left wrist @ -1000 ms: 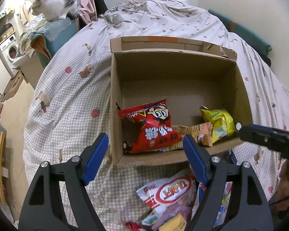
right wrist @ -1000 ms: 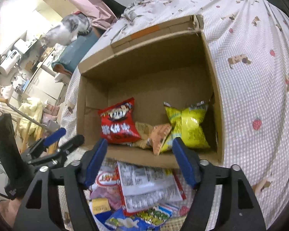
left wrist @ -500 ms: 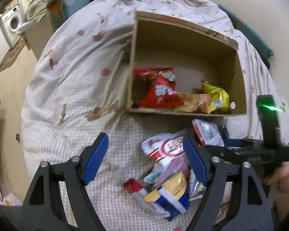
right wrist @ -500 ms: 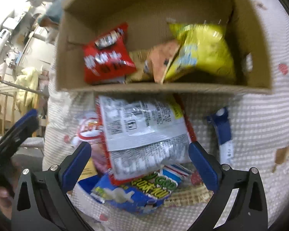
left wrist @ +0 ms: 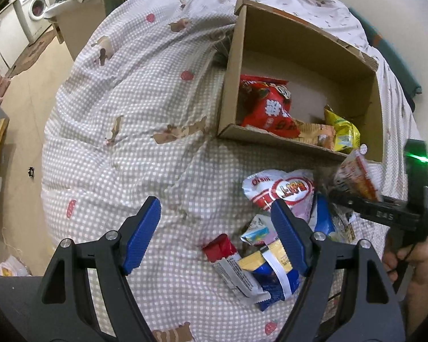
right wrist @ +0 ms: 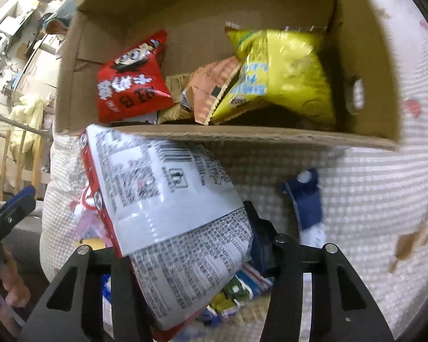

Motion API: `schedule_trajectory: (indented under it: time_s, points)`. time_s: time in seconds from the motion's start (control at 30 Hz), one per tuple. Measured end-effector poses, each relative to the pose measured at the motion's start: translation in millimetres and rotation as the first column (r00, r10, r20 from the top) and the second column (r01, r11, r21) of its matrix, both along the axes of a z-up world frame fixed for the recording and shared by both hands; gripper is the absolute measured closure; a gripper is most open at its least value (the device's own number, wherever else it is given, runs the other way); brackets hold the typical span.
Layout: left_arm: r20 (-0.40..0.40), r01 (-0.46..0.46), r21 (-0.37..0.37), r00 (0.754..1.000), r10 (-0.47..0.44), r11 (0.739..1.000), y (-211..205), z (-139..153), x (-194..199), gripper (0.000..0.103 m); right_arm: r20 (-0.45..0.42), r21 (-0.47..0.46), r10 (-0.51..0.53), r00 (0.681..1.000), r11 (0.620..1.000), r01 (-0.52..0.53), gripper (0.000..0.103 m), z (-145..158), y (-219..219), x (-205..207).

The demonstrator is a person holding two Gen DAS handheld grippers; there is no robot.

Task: Organize snacks
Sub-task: 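Grasp the white printed bag with the right tool while the left tool grasps the blue-and-yellow packet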

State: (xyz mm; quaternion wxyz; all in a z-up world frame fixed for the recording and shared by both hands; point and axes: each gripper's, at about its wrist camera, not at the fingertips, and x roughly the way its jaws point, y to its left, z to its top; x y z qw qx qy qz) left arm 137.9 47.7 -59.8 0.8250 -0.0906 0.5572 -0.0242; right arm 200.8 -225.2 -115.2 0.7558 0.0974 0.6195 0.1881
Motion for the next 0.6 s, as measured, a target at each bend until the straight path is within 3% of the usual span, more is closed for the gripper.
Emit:
schedule_trajectory:
  time_s: [0.13, 0.27, 0.47, 0.6]
  points:
    - [-0.008, 0.043, -0.017, 0.999, -0.043, 0.999, -12, -1, -8, 0.026, 0.097, -0.011, 0.009, 0.995, 1.0, -0.008, 0.066, 29, -3, -17]
    - [-0.017, 0.079, -0.024, 0.997, -0.08, 0.997, -23, -4, -22, 0.026, 0.132, 0.033, -0.002, 0.991, 0.999, -0.002, 0.068, 48, -8, -42]
    - [-0.081, 0.128, -0.032, 0.988, -0.13, 0.991, -60, -24, -41, 0.031, 0.365, -0.106, 0.0, 0.931, 0.993, 0.041, 0.068, 91, -8, -83]
    - [-0.097, 0.17, -0.003, 0.981, -0.17, 0.985, -84, -32, -46, 0.037, 0.4, -0.106, -0.011, 0.917, 0.993, 0.059, 0.068, 99, -12, -91]
